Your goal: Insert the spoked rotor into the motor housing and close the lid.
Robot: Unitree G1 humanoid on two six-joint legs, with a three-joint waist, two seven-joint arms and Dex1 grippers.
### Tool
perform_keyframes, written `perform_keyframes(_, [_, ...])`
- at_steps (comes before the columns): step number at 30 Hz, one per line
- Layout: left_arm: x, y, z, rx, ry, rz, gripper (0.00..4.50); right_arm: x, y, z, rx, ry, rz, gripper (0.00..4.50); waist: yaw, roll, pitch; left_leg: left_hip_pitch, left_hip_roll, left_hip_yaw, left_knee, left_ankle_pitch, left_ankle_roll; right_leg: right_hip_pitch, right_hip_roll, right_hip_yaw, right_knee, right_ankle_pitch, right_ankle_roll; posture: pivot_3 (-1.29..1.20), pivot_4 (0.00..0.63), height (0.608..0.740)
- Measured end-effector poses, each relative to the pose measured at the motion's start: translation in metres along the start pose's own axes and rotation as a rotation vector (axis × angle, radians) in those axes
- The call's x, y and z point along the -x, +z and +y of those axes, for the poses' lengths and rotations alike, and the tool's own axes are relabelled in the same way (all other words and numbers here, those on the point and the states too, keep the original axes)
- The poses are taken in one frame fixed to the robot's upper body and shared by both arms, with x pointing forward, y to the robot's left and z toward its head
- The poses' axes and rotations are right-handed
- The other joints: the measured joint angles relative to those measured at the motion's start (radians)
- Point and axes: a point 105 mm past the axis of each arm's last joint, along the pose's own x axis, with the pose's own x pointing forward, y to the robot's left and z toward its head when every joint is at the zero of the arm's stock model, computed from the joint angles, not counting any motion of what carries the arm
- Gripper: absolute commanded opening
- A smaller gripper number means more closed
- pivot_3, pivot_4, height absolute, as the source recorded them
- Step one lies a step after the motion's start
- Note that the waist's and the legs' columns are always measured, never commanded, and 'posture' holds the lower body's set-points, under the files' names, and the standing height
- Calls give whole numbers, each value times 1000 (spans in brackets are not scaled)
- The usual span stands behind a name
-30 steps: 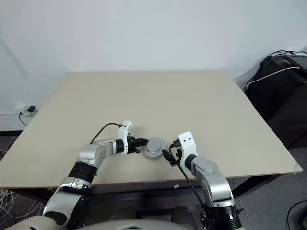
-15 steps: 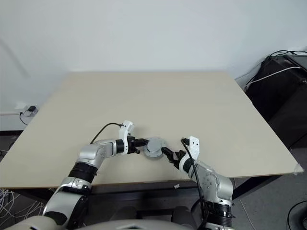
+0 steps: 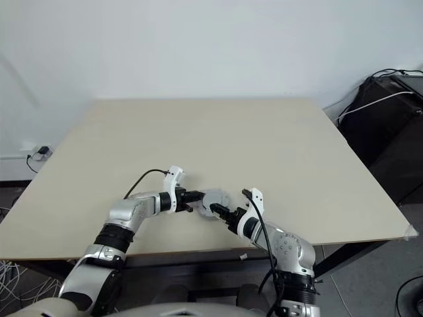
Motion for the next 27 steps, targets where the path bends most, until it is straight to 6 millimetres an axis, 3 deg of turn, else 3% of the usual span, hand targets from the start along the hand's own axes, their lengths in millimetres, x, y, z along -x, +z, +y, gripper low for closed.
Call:
perform_keyframes(9, [1,-1,2,-7,14,3,0,-9,3,0,-26,10,-6,4465,-10,-1,-1,1,1,0,0,0,0,1,0,0,0,-1,3,0,0,740])
perform_keyframes(17, [3,0,3,-18,21,2,0,-9,8,-2,-227,102,-37,4465,-14,0,0,1,2,0,0,0,0,0,0,0,0,0,3,0,0,740])
perform_keyframes(27, [9,0,11,-11,58,-6,0,-5,11,18,-288,246,-37,4465,-16,2,1,-2,1,1,-3,0,0,0,1,1,0,0,-1,0,0,740])
